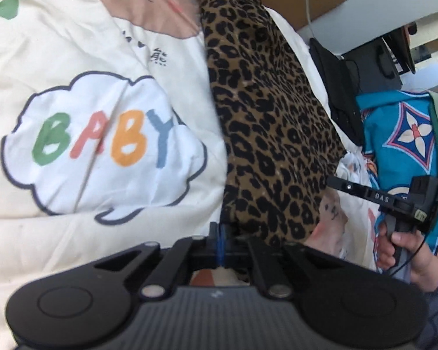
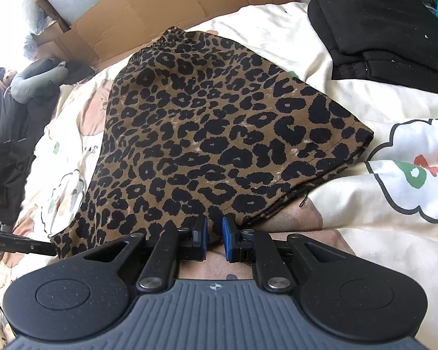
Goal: Fold clothes
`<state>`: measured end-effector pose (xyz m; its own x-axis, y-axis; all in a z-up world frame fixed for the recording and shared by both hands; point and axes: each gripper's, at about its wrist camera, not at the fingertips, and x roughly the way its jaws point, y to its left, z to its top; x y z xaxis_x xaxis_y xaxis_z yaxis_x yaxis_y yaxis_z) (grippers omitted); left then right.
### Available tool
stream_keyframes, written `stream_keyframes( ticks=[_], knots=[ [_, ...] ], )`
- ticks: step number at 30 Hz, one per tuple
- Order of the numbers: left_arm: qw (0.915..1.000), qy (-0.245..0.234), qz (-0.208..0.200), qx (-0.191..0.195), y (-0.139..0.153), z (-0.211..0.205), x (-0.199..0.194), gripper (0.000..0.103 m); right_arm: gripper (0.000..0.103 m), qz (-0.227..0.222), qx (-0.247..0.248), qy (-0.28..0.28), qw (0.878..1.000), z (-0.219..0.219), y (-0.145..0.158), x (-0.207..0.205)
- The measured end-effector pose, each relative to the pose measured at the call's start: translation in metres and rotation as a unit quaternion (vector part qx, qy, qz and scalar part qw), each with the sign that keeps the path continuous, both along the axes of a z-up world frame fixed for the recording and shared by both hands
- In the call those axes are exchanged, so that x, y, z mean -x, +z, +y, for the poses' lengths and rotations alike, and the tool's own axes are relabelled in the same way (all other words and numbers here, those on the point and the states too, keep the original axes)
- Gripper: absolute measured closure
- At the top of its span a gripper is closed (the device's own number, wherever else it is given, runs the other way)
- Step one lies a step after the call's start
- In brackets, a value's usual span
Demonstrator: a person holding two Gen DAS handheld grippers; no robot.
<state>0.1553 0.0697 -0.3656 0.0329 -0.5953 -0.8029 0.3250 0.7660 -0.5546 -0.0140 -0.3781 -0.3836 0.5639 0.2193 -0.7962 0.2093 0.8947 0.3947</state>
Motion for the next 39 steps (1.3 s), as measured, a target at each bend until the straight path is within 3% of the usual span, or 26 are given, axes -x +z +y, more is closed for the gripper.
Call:
stream_keyframes(
  ticks=[3, 6, 10, 12, 16, 18, 20, 24, 29, 33, 39],
  knots=[
    [0.9998, -0.011, 0.008, -0.014, 0.003, 0.002, 0.004, 0.103, 0.090, -0.002, -0.001, -0.002, 1.000, -0.001, 0.002, 0.003],
    [0.9995, -0.015, 0.025, 0.009, 0.009, 0.004, 0.007, 0.103, 0.090, -0.003, -0.003, -0.004, 1.000, -0.002, 0.003, 0.005],
    [0.9992, -0.002, 0.034, 0.023, 0.007, -0.005, 0.007, 0.091, 0.090, 0.000, -0.005, -0.006, 1.000, -0.002, 0.001, 0.007],
    [0.9989, 0.006, 0.037, 0.030, 0.005, -0.011, 0.005, 0.090, 0.090, 0.000, -0.008, -0.007, 1.000, -0.003, 0.001, 0.008],
    [0.9992, 0.004, 0.030, 0.026, 0.004, -0.019, 0.004, 0.070, 0.090, 0.000, -0.008, -0.010, 1.000, -0.006, 0.000, 0.008],
    [0.9988, 0.008, 0.036, 0.031, 0.000, -0.020, 0.002, 0.068, 0.090, 0.000, -0.009, -0.013, 1.000, -0.008, -0.001, 0.008],
    [0.9983, 0.022, 0.046, 0.030, -0.006, -0.020, 0.000, 0.059, 0.090, -0.001, -0.010, -0.012, 1.000, -0.009, -0.002, 0.008],
    [0.9970, 0.035, 0.053, 0.044, -0.011, -0.019, -0.001, 0.059, 0.090, 0.001, -0.013, -0.011, 1.000, -0.010, -0.005, 0.009],
    [0.9876, 0.063, 0.084, 0.117, -0.014, -0.018, 0.001, 0.059, 0.090, 0.002, -0.016, -0.010, 1.000, -0.008, -0.006, 0.009],
    [0.9801, 0.095, 0.092, 0.148, -0.018, -0.012, -0.001, 0.059, 0.090, 0.000, -0.019, -0.010, 1.000, -0.007, -0.007, 0.009],
    [0.9871, 0.050, 0.101, 0.114, -0.031, -0.032, 0.007, 0.062, 0.090, -0.003, -0.021, -0.011, 1.000, -0.008, -0.008, 0.008]
  ],
)
